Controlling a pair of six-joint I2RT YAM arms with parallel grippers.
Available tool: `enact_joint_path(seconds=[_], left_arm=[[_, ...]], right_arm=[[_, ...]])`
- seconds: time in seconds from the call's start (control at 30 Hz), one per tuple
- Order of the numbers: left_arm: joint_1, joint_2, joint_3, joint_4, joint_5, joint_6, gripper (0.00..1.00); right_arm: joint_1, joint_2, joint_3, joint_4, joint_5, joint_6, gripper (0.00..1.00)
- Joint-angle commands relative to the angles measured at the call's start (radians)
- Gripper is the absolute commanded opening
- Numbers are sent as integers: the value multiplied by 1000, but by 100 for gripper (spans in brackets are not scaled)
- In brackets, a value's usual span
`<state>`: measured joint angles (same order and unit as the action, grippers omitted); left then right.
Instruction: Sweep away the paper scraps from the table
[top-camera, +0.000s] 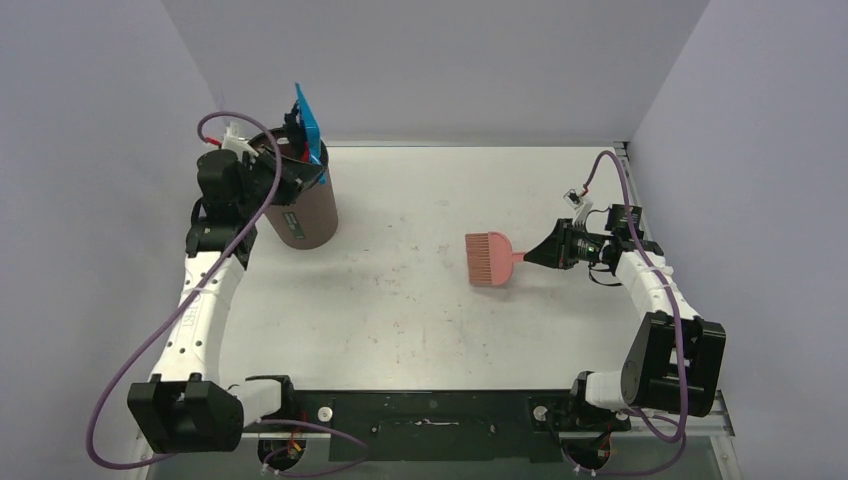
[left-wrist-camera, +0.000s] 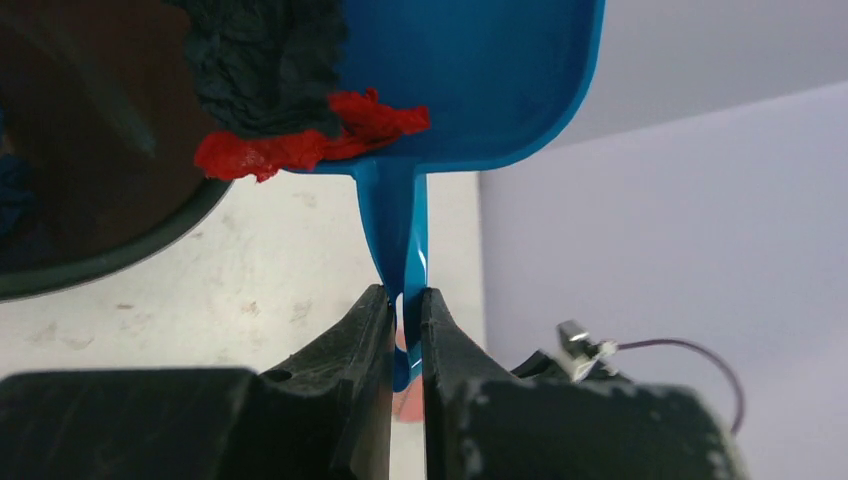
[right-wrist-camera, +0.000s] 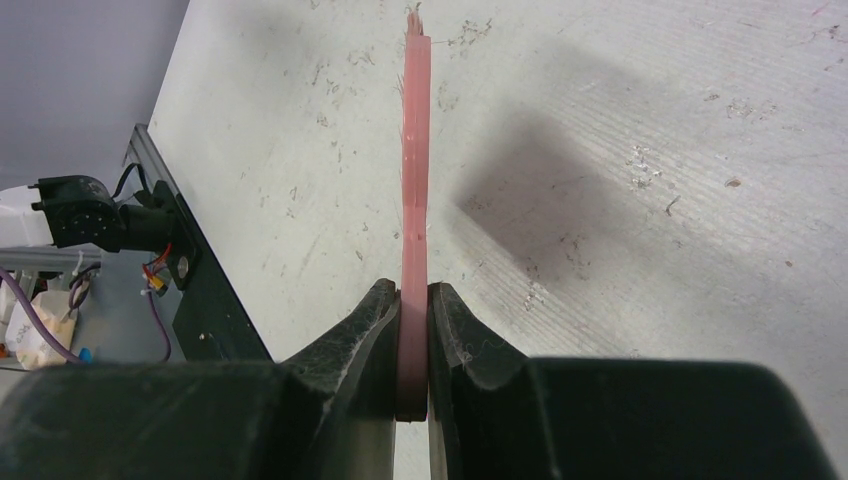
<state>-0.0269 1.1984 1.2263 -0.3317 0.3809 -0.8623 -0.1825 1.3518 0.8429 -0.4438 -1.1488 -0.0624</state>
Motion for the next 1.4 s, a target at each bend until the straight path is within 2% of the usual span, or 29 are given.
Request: enact_joint_path(seconds=[0.0,0.03,0.1,0.2,0.33,0.43,0.5,0.7,0.9,1.07,1.17,1.37], left_arm=[[99,-32,-223,702,227,-570,0],[101,-21,-296,844,234,-681,0],[100,-1,-336,962,241,-790,0],[100,-12,-341,942,240,-788,0],[99,-61,-328,854,218,-710,0],[89,-87,-282,723,203,-566,0],[22,-110,-231,563,113,-430,0],[-311,-67,-77,205,-148,14,0],[-577,85,-38,-27,-259,230,0],[-793,232,31,-282,-563,435,0],[-848,309,55,-383,-694,488,0],[-854,390,-2,-364,-692,540,0]], right_arm=[[0,-34,28,21,-35,-32,5],[0,-35,28,19,-35,-33,5],[0,-36,29,17,-35,-35,5],[0,-40,28,14,-35,-37,5],[1,-42,30,14,-38,-38,5],[3,-40,30,14,-37,-40,5],[5,-39,31,14,-34,-39,5],[10,-41,35,11,-25,-44,5],[-1,-47,24,47,29,-5,5],[-3,-38,25,44,38,-8,5],[-3,-29,26,47,53,-7,5],[-4,-15,29,45,69,-16,5]])
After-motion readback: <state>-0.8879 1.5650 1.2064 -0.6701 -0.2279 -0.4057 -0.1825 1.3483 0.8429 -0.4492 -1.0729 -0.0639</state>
